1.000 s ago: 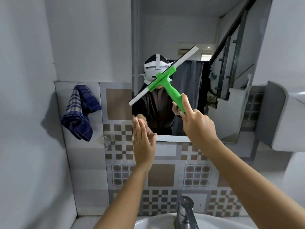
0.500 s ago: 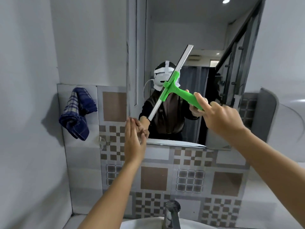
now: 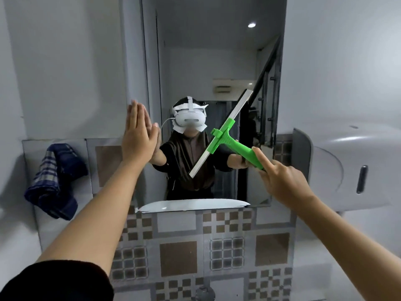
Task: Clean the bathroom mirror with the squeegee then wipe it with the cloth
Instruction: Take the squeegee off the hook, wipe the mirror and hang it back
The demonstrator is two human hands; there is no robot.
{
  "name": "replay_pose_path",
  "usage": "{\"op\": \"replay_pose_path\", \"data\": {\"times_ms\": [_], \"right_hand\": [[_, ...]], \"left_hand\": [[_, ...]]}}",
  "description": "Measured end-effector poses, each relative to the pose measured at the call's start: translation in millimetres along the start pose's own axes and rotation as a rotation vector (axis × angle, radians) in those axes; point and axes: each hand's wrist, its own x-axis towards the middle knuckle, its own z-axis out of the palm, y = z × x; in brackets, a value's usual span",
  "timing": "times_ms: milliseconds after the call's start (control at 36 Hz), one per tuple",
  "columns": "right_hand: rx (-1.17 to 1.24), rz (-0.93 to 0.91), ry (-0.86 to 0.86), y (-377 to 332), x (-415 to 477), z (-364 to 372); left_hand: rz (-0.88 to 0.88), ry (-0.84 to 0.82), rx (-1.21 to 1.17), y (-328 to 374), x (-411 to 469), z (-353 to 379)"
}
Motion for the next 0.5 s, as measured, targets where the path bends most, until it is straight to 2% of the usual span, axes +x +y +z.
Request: {"op": "replay_pose_path", "data": {"times_ms": [222, 500], "right_hand": [[0.152, 0.138, 0.008, -23, -27, 18], [0.335, 0.475, -0.067, -67, -75, 45]], "left_hand": [[0.068, -0.001, -0.07, 2, -4, -8], [0.127, 0.005, -0.066, -8, -3, -8]]}}
